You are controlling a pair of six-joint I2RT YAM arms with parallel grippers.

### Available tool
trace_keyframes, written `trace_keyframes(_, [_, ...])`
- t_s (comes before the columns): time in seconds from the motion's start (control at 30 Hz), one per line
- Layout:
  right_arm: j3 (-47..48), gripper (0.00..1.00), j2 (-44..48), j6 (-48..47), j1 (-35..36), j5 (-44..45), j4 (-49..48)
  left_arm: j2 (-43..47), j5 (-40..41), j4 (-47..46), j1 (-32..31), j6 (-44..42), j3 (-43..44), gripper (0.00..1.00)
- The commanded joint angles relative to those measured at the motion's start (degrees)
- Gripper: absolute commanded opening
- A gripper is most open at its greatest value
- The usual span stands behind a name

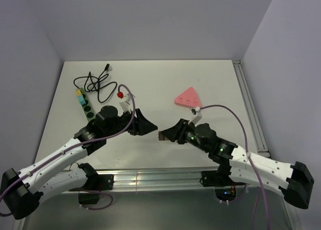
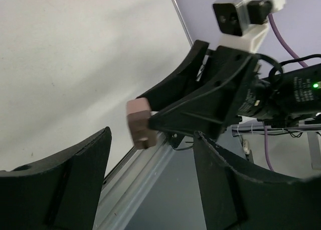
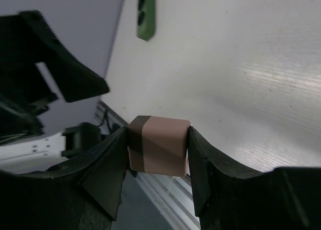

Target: Insert the plug

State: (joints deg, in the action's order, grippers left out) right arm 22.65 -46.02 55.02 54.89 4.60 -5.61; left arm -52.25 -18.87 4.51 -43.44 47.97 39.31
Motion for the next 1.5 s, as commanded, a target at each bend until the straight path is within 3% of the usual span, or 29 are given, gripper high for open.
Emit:
trace_keyframes(0.0, [-1.6,0.0,6.8,2.5,0.4,3.9,-0.2,0.7,4.4,-6.1,-2.6,-1.6,0.6,0.71])
trace_keyframes(0.13, [-2.2,0.0,12.3,4.8,0.3,6.3,0.9,1.4,6.6,-8.8,-5.2,-3.3,0.1,0.73])
trace_keyframes(0.53, [-2.7,0.0,17.1,6.7,0.3,11.8,-2.3,0.5,15.1,-13.7,-13.8,-8.3,-0.5,0.77])
trace_keyframes(0.73, [-0.8,0.0,15.6,5.7,0.3,10.1,-4.1,-1.8,15.4,-14.5,-14.9,-8.8,0.6,0.75])
trace_keyframes(1.0, [0.5,0.0,15.4,4.7,0.3,9.3,-4.0,-5.1,17.0,-14.4,-16.0,-9.4,1.6,0.6])
trace_keyframes(1.47, [1.9,0.0,12.3,3.4,0.4,6.8,-5.3,-8.0,16.6,-15.8,-16.3,-9.6,2.6,0.66])
